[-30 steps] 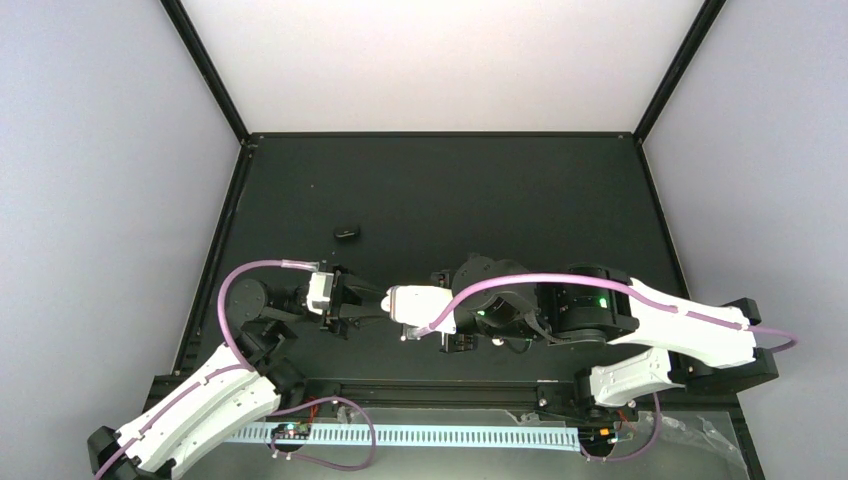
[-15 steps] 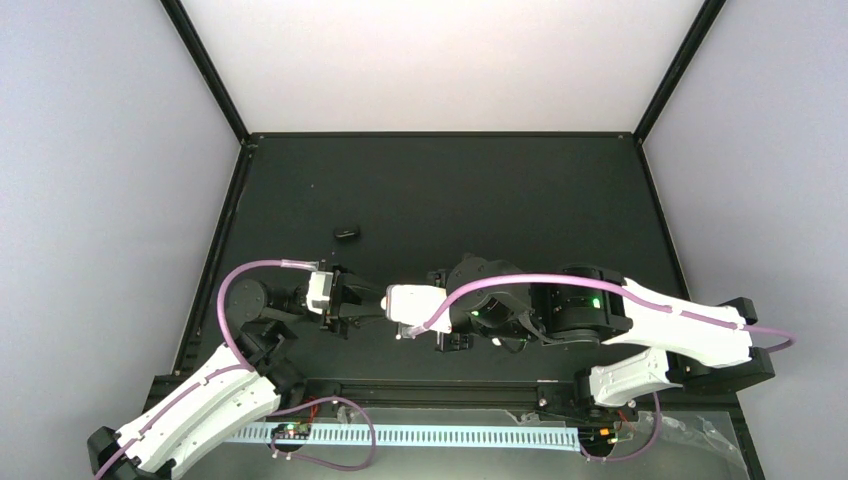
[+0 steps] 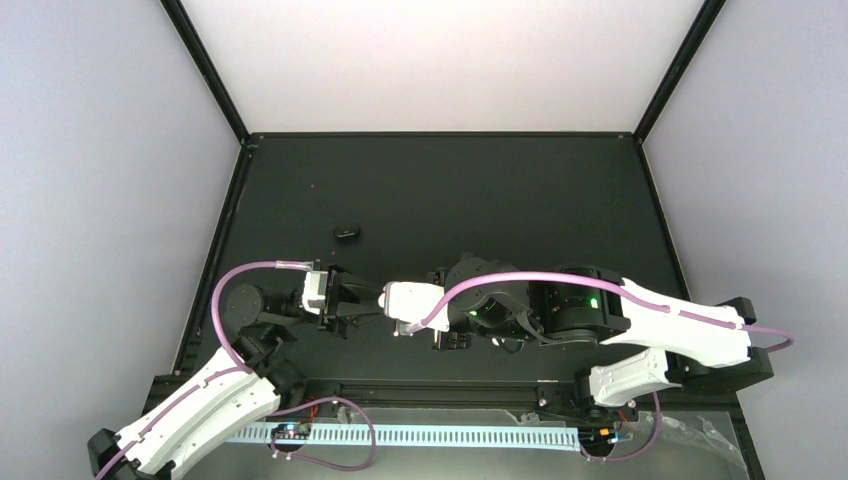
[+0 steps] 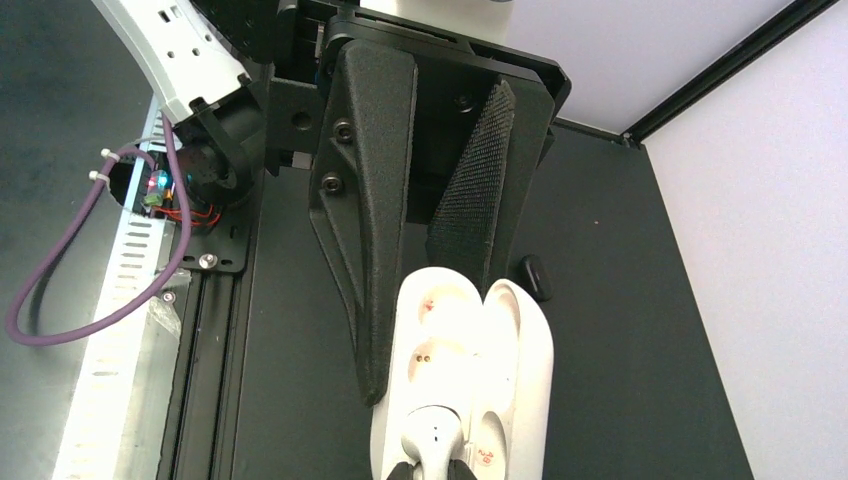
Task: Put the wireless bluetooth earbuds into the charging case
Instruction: Place the earbud in the charging case.
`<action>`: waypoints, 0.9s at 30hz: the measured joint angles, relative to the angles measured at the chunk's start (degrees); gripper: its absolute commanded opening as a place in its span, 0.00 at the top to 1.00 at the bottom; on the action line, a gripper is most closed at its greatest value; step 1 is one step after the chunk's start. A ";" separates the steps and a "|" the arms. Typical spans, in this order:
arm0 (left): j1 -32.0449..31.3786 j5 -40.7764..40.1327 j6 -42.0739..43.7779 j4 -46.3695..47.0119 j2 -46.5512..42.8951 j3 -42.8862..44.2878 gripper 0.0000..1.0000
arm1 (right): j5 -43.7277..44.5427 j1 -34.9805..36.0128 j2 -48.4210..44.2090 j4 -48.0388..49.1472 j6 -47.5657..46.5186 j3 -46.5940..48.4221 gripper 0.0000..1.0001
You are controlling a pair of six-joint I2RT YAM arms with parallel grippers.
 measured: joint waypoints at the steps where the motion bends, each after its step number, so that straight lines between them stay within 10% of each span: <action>1: 0.00 -0.11 0.00 0.11 0.00 0.00 0.99 | 0.02 0.00 0.02 0.00 0.00 0.00 0.92; 27: -0.26 -0.87 0.02 0.44 0.02 0.00 0.99 | 0.50 0.00 -0.15 0.04 1.42 1.14 0.83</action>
